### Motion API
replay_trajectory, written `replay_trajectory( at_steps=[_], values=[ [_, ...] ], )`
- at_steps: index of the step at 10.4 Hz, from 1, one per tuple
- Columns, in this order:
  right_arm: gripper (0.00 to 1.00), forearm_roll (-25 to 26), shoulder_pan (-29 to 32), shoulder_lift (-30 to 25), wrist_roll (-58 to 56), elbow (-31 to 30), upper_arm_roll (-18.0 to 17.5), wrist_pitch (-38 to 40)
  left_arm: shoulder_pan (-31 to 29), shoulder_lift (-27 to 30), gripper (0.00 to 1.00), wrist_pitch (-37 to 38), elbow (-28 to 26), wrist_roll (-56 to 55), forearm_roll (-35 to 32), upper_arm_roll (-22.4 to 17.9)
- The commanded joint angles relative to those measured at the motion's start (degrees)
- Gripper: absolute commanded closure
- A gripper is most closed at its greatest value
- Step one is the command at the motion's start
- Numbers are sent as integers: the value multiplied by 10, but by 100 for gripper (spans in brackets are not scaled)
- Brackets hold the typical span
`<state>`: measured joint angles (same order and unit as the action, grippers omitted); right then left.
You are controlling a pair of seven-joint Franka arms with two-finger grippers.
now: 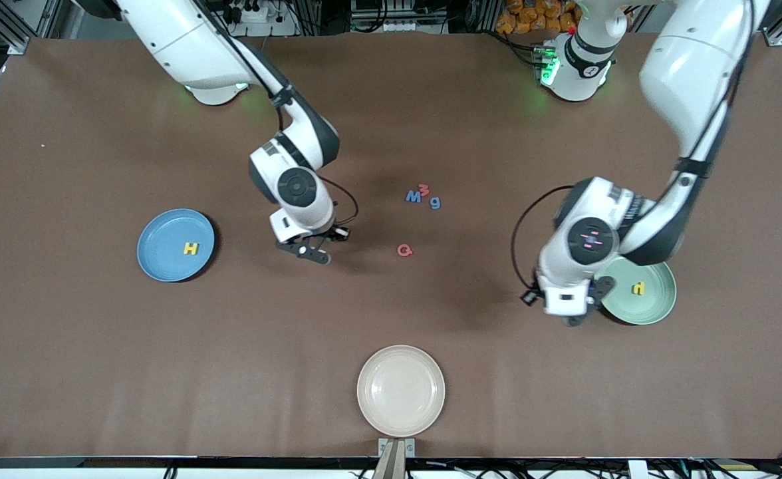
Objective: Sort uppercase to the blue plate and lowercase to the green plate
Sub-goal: 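Place the E on the green plate while the right gripper carries the R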
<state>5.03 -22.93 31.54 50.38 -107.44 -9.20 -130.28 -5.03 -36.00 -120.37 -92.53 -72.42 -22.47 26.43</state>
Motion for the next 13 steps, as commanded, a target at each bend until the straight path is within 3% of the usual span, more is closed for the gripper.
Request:
replay_trajectory(
  at_steps=[1, 5, 6, 7, 9, 11, 12, 13],
  values=[
    [80, 4, 9, -31, -150, -10, 64, 54, -64, 14, 100, 20, -16, 65, 8, 13],
    [80, 4, 21, -54, -455, -10, 208, 143, -143, 5, 100, 48, -24, 199, 8, 12],
    [80, 3, 22, -53, -504, -13, 236, 151, -149, 5, 95, 48, -22, 208, 8, 12],
    [80, 3, 26, -49, -534, -23, 250, 152, -151, 5, 1, 48, -22, 214, 8, 12],
    [80, 3, 29, -47, -583, -44, 266, 154, -149, 6, 0, 53, -25, 222, 8, 11],
    [71, 3, 32, -40, -615, -64, 277, 147, -147, 7, 0, 53, -34, 221, 8, 12],
    [49, 4, 33, -39, -621, -65, 278, 148, -147, 13, 0, 51, -51, 218, 8, 15],
    [17, 3, 32, -39, -619, -64, 277, 151, -148, 19, 0, 45, -66, 213, 8, 29]
  ],
)
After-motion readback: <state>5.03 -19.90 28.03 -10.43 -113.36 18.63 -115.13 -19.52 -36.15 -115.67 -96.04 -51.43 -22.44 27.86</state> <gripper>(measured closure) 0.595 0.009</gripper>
